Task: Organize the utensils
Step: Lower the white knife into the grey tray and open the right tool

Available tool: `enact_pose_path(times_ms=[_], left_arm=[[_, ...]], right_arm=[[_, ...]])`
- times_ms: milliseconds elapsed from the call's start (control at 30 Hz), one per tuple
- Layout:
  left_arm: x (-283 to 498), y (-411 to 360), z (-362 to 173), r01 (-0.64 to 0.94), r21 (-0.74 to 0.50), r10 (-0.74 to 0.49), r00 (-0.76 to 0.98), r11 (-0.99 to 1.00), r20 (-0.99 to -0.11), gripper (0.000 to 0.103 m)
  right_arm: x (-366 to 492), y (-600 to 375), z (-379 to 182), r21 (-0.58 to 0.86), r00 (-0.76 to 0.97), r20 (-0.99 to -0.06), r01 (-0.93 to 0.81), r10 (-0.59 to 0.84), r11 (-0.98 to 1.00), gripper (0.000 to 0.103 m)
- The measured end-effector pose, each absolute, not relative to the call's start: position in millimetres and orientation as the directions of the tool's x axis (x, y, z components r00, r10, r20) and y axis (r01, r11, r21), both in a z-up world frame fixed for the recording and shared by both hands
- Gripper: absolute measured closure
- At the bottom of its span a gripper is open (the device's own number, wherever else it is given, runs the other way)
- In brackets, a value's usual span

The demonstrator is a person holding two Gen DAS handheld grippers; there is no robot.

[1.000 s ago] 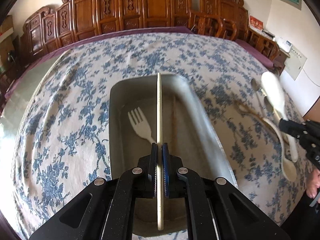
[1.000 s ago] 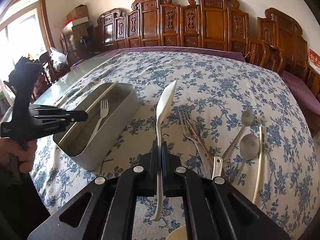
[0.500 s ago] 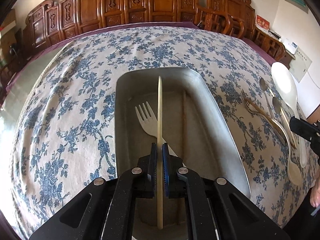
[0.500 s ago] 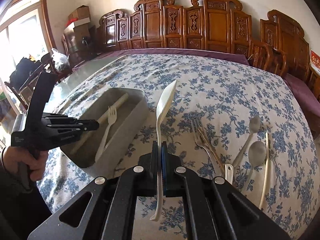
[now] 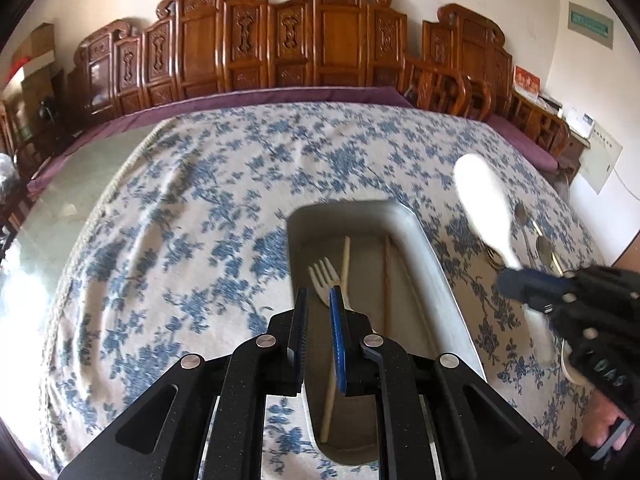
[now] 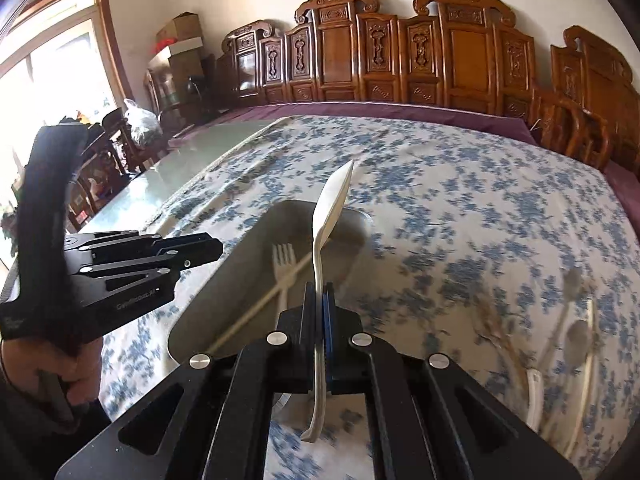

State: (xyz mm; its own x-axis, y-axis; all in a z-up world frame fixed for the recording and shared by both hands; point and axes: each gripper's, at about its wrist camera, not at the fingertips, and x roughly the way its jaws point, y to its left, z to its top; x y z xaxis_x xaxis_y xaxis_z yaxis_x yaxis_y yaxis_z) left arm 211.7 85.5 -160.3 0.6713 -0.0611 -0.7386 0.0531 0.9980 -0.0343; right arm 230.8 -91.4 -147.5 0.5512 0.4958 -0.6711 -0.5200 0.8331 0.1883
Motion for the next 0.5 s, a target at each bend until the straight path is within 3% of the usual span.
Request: enact_pose_path(times_ms=[500], left_arm=[[208,121,-149,-0.02,-0.039,-0.014,0.695,0.999,-0.719,0.093]], right_arm=[[259,-33,-176,0.254,0.476,-0.712,-0.51,0.516,0.821,0.099]])
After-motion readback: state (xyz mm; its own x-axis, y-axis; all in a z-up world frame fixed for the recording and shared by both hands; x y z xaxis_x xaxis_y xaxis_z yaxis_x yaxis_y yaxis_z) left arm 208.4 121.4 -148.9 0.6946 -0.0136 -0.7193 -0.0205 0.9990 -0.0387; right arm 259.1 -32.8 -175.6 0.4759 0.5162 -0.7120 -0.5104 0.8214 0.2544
